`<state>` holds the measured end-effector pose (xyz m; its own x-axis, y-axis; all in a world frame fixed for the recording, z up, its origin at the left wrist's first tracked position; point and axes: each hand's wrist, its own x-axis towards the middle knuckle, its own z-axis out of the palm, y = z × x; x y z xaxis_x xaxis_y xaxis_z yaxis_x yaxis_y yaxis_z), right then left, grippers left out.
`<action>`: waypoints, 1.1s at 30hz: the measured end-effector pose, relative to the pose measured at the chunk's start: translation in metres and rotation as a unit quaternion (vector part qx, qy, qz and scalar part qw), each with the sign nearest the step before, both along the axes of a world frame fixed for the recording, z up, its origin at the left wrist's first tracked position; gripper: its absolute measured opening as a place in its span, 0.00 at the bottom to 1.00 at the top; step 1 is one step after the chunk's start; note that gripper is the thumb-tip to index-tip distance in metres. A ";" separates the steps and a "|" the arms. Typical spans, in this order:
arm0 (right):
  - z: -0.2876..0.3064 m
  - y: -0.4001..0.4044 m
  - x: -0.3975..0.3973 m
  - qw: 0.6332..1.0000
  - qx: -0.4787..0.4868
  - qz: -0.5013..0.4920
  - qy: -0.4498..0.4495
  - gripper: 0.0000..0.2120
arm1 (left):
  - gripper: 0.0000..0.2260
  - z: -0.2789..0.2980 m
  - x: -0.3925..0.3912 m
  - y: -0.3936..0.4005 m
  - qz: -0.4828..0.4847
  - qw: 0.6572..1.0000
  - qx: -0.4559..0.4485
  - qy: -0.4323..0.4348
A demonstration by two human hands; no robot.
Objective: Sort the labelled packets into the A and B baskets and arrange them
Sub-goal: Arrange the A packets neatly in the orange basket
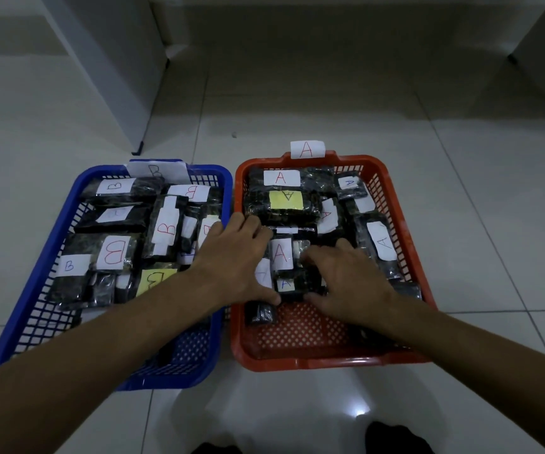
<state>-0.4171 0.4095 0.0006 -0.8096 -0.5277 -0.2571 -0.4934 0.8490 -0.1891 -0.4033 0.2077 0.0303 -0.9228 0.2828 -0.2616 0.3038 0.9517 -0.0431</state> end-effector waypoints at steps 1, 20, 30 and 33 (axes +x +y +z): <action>-0.001 -0.003 -0.002 0.997 -0.071 -0.035 -0.027 0.25 | 0.50 0.000 0.000 0.000 -0.001 1.000 -0.004 -0.007; 0.016 -0.011 0.025 0.944 -0.098 -0.170 -0.264 0.13 | 0.51 0.001 0.011 -0.007 -0.053 0.996 -0.066 -0.025; -0.014 -0.031 0.037 0.886 -0.218 -0.245 -0.328 0.08 | 0.46 0.001 0.009 -0.022 -0.071 0.997 -0.014 -0.011; -0.012 -0.028 0.031 0.892 -0.199 -0.210 -0.348 0.06 | 0.45 -0.002 0.007 -0.020 -0.090 0.996 0.007 -0.002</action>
<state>-0.3859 0.3811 -0.0112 -0.6746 -0.3774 -0.6344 0.2065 0.7286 -0.6530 -0.3960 0.1874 0.0286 -0.8560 0.4475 -0.2590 0.4699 0.8823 -0.0286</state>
